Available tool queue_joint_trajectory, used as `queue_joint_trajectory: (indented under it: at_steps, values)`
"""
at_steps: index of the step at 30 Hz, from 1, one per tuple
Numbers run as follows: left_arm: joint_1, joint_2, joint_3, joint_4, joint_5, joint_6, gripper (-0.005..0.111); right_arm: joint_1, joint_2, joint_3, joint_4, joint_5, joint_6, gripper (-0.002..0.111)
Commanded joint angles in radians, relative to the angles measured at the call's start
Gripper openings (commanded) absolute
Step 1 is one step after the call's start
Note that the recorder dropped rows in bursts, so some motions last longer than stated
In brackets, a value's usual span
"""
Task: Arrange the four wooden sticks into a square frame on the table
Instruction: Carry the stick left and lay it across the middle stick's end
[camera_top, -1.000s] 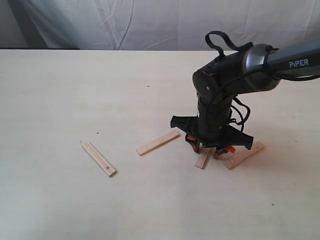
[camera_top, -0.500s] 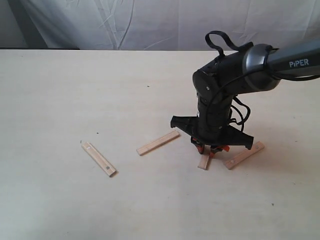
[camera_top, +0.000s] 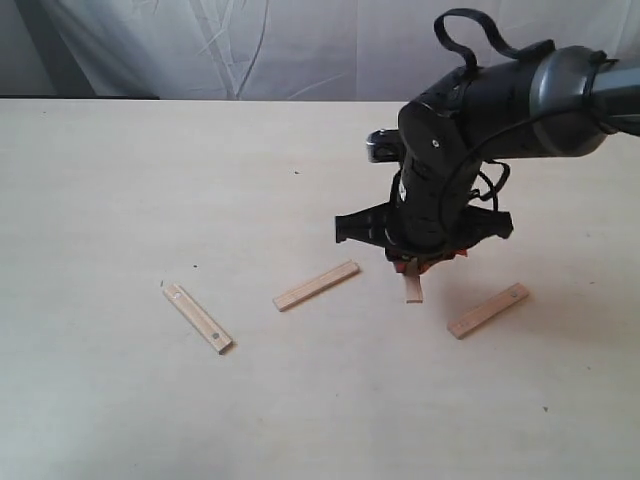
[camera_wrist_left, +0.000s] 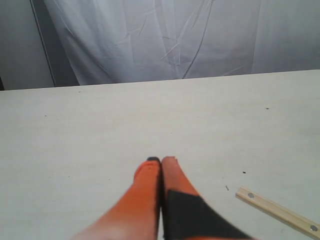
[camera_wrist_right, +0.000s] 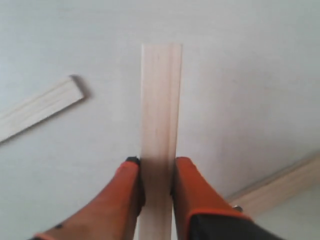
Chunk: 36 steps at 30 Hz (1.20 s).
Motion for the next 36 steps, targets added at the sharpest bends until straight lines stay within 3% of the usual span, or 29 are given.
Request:
queue_joint_trajectory:
  at_steps: [1,5,11,28,30,33,36]
  values:
    - [0.003,-0.005,0.005,0.000,-0.012,-0.005,0.000,0.088,-0.024,-0.004,0.006,-0.003,-0.223,-0.001]
    - [0.003,-0.005,0.005,0.000,-0.012,-0.005,0.000,0.191,-0.021,-0.004,0.014,-0.052,-0.279,-0.001]
    - [0.003,-0.005,0.005,0.000,-0.012,-0.005,0.000,0.259,0.015,-0.004,0.054,-0.127,-0.318,-0.001]
    - [0.003,-0.005,0.005,0.000,-0.012,-0.005,0.000,0.259,0.105,-0.004,0.048,-0.167,-0.316,-0.001]
    - [0.003,-0.005,0.005,0.000,-0.012,-0.005,0.000,0.259,0.105,-0.004,0.048,-0.157,-0.316,0.006]
    - [0.003,-0.005,0.005,0.000,-0.012,-0.005,0.000,0.259,0.105,-0.004,0.048,-0.147,-0.316,0.027]
    - [0.003,-0.005,0.005,0.000,-0.012,-0.005,0.000,0.259,0.103,-0.004,0.044,-0.147,-0.316,0.040]
